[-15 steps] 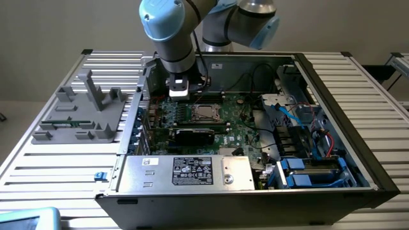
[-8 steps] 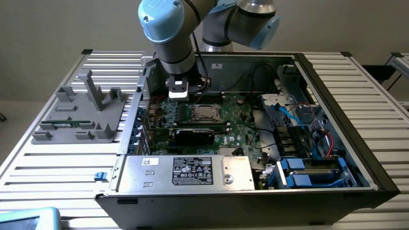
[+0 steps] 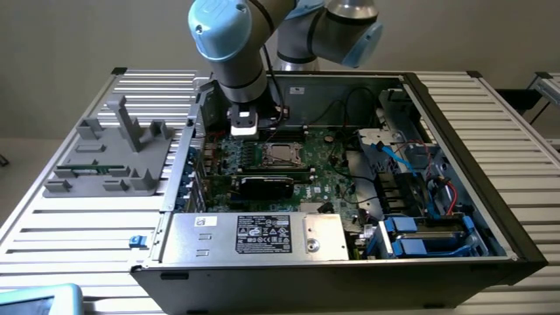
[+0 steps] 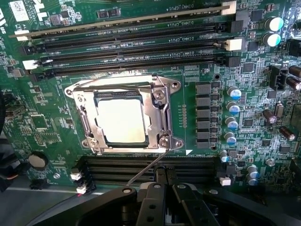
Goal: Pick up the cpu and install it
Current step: 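Install the first cpu locking lever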
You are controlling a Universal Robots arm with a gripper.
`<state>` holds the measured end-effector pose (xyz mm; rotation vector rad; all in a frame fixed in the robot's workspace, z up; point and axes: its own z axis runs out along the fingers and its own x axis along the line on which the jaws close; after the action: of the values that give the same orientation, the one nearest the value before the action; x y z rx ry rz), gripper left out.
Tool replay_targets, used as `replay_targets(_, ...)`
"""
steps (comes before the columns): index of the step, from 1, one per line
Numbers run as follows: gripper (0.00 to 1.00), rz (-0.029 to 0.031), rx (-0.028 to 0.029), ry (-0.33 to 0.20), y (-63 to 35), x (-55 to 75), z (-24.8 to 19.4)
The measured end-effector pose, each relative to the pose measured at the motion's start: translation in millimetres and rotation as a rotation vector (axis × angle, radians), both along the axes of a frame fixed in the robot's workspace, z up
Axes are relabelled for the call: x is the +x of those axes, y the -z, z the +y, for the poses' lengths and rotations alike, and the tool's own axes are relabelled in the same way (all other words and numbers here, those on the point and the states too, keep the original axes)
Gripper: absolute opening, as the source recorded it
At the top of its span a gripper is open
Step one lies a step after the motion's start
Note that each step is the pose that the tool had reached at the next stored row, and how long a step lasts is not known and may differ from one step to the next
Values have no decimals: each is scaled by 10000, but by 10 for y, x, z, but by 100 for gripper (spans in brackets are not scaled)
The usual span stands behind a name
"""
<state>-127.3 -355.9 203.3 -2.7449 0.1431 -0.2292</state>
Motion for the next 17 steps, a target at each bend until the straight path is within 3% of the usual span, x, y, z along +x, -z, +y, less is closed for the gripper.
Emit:
replay_targets(4,12,1,29,73,27,-6,-2)
replay_targets(9,12,1,140,89,50,-6,-1)
replay_targets(17,12,0,168,195,49,-34,-2)
